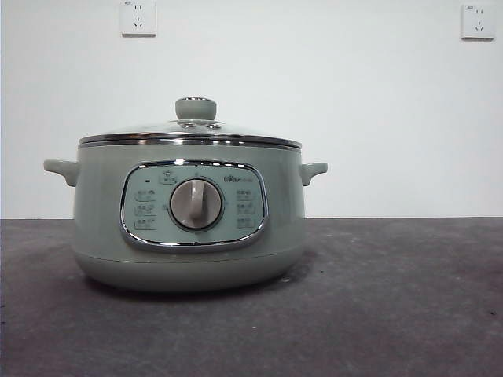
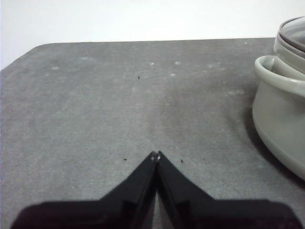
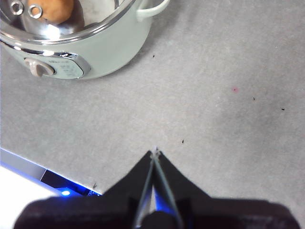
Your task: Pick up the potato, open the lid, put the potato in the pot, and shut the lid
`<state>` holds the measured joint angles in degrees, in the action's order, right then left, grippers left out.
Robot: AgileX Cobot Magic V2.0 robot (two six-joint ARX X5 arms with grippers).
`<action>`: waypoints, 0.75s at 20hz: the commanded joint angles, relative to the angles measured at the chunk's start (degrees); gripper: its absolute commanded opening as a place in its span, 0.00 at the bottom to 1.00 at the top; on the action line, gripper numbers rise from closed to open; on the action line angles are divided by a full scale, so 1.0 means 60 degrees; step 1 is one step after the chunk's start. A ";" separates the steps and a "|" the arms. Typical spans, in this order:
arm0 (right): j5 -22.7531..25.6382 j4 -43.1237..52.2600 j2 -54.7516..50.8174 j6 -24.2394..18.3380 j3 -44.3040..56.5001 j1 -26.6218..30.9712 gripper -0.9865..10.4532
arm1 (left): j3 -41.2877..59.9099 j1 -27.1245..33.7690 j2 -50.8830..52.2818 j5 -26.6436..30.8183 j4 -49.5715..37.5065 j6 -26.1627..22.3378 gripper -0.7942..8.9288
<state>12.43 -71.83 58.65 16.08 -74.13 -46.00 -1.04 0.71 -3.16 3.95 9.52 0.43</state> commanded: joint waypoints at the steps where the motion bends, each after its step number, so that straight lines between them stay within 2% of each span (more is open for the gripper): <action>1: 0.0098 0.0040 -0.0200 -0.0047 0.0084 0.0244 0.09 | 0.0098 0.0036 -0.0073 -0.0007 -0.0036 -0.0117 0.08; 2: 0.0255 0.0259 -0.0401 -0.0426 0.0157 0.0579 0.09 | 0.0098 0.0036 -0.0098 -0.0007 -0.0036 -0.0117 0.08; 4: -0.0015 0.1993 -0.1421 -0.1056 0.1078 0.1512 0.09 | 0.0098 0.0036 -0.0120 0.0025 -0.0036 -0.0117 0.08; 7: -0.1443 0.5923 -0.3840 -0.1264 0.4084 0.3253 0.09 | 0.0098 0.0036 -0.0124 0.0022 -0.0036 -0.0117 0.08; 10: -0.1636 0.8597 -0.6535 -0.1464 0.7297 0.5308 0.09 | 0.0098 0.0036 -0.0146 0.0022 -0.0036 -0.0117 0.08; 13: -0.1759 0.9497 -0.8725 -0.1526 0.9730 0.6903 0.09 | 0.0098 0.0036 -0.0146 0.0018 -0.0040 -0.0117 0.08; 15: -0.1960 0.9672 -0.9584 -0.1814 1.0867 0.7595 0.09 | 0.0098 0.0036 -0.0146 0.0022 -0.0040 -0.0117 0.08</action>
<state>1.26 -14.87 2.42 6.59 -11.40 -1.32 -1.04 0.71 -4.01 3.97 9.52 0.43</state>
